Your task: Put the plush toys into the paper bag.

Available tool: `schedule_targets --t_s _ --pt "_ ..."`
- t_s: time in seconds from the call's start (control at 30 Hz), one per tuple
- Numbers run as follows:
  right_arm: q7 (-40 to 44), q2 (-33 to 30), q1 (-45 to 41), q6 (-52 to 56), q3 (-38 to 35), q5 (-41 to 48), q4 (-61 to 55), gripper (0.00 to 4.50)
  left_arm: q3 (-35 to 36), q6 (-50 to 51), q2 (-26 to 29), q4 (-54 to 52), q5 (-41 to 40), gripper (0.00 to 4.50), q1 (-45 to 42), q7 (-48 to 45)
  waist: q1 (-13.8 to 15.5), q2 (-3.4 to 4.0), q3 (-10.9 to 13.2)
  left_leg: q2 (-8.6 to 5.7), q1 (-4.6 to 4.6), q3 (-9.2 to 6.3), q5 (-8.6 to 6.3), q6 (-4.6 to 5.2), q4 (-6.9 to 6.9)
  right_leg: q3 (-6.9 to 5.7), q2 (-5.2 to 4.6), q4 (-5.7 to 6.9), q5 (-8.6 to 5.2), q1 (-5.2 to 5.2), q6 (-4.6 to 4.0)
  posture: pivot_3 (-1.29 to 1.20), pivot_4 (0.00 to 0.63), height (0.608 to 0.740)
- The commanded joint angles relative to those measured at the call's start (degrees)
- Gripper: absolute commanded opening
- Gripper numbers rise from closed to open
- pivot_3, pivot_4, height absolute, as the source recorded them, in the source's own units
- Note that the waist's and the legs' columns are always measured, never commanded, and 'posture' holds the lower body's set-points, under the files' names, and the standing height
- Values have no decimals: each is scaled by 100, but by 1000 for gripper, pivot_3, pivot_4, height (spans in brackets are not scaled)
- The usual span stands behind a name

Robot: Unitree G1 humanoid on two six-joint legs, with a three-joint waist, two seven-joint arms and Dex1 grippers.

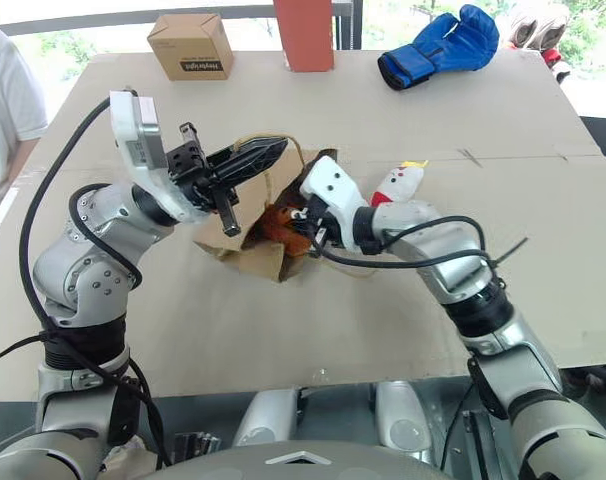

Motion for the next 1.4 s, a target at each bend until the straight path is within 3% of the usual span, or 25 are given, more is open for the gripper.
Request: schedule_targets --t_s 0.03,0.07,0.17,0.33,0.63,0.83,0.93,0.97,1.03,1.17,1.27,1.4 --pt "376 516 -469 -901 167 -362 1023 15 -16 -88 -90 -346 -87 0 211 57 -22 0 0 0 0 0 0 0 0 0 0 1 0 -1 0 0 150 740" --pt "471 658 -542 -1098 182 -447 1316 15 -4 -141 -98 -329 -29 0 285 66 -26 1 0 0 3 0 0 -1 0 0 1 5 1 -1 -1 0 150 740" --pt "702 1037 -571 -1201 -87 -284 1823 1033 86 -255 -101 -293 65 0 425 141 5 1 1 2 5 -6 0 -1 -2 -4 4 12 0 -1 -2 0 150 740" --pt "612 952 -282 -1372 -216 -505 1552 3184 361 -402 -35 -228 143 0 625 290 26 2 1 0 0 -6 0 -1 0 -4 3 9 0 -2 -2 0 150 740" --pt "320 103 742 -509 -919 -185 -684 3184 686 -470 -62 -158 69 0 897 534 13 3 2 0 1 -8 0 -1 -4 -4 2 11 0 -3 -3 0 150 740" --pt "52 -574 760 227 -1785 33 -1110 3184 701 -530 -39 -49 175 0 815 658 13 2 1 0 4 -6 1 -1 2 -2 3 11 0 0 -2 0 150 740" --pt "-102 -1117 527 -103 -1680 -612 -528 4418 677 -581 -60 -11 246 0 777 731 30 2 1 -1 0 -5 1 -1 7 -2 1 6 0 1 -2 0 150 740" --pt "-143 -1239 363 -249 -1560 -865 -109 4473 668 -585 -77 -24 255 0 757 765 18 2 1 -2 0 -4 0 -1 8 -2 1 6 0 1 -2 0 150 740" --pt "-76 -1415 7 -633 -1177 -1398 824 4473 636 -595 -105 -53 272 0 709 833 -5 2 2 -1 1 1 1 -1 10 2 2 7 0 -1 -2 0 150 740" --pt "-31 -1139 -688 -998 -878 -1850 2698 4473 568 -579 -168 -172 254 0 637 987 -24 3 2 1 5 4 0 0 7 6 3 11 0 -1 -3 0 150 740" --pt "170 -991 -946 -1329 -824 -1977 3531 3698 534 -557 -203 -294 229 0 608 1088 -10 3 2 0 1 5 0 1 4 7 3 6 1 -1 -3 0 150 740" --pt "308 -938 -978 -1707 -880 -2075 3703 1784 560 -538 -238 -418 174 0 643 1227 17 2 2 0 0 2 0 1 6 3 2 4 1 2 -2 0 150 740"
